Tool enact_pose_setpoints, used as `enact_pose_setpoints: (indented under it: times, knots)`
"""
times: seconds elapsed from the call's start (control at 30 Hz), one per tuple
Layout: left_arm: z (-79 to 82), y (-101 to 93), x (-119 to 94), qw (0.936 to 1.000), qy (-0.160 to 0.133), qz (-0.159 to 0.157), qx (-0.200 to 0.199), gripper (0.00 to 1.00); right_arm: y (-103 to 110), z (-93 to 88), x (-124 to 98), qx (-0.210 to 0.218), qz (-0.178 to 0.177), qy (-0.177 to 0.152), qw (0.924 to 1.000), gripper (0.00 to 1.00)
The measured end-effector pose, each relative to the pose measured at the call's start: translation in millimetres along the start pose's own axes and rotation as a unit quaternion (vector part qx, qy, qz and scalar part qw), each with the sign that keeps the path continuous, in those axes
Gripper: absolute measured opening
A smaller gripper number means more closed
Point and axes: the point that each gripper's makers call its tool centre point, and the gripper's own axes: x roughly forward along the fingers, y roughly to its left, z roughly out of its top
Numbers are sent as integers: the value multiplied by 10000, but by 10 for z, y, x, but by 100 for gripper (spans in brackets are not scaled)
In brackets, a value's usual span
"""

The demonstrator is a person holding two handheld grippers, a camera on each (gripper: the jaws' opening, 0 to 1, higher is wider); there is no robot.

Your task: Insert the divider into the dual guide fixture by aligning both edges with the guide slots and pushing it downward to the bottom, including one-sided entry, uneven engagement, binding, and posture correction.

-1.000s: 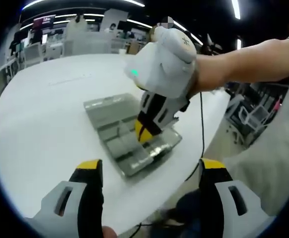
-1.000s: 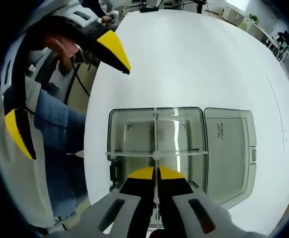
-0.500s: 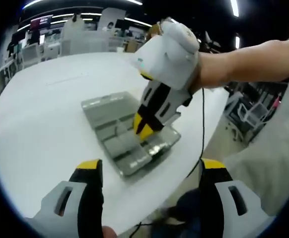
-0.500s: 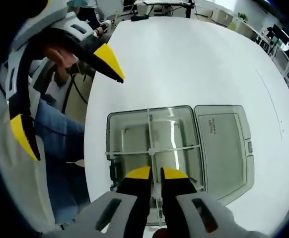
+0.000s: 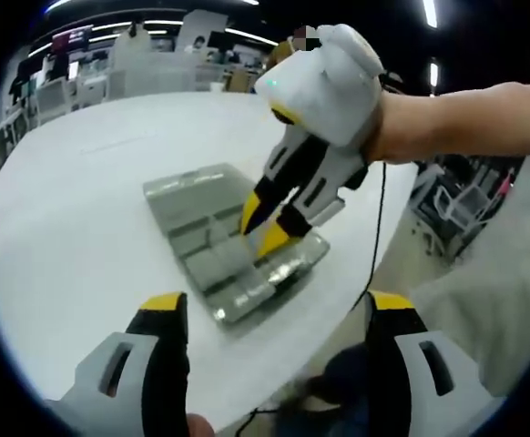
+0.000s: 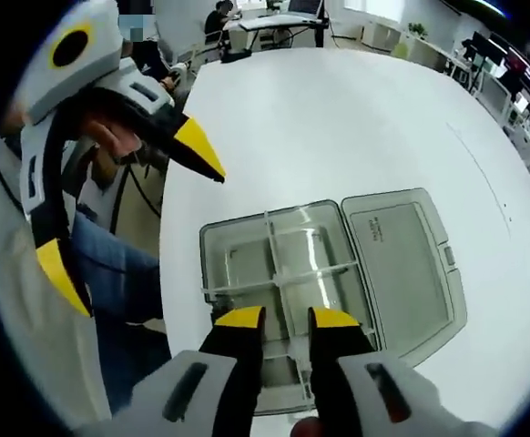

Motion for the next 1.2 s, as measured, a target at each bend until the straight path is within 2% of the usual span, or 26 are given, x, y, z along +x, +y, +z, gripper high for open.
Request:
enact_pose_setpoints:
  times: [0.37,0.57,0.83,1.2]
  knots:
    - [-67,67,14,9998,110,91,-112,77,56,92,-109,439,-167,-511,9976,31]
    - [-62,92,14,9997,104,119,-200,77,103,81,-154,690,-223,-653,9952,34]
    - [-66,112,-5,9995,96,157,-241,78,136,91,-238,1102,-350,-975,9885,41]
    - [-102,113,-22,9993,106,234,-255,78,258,-9,-295,1565,-479,-1146,9798,52]
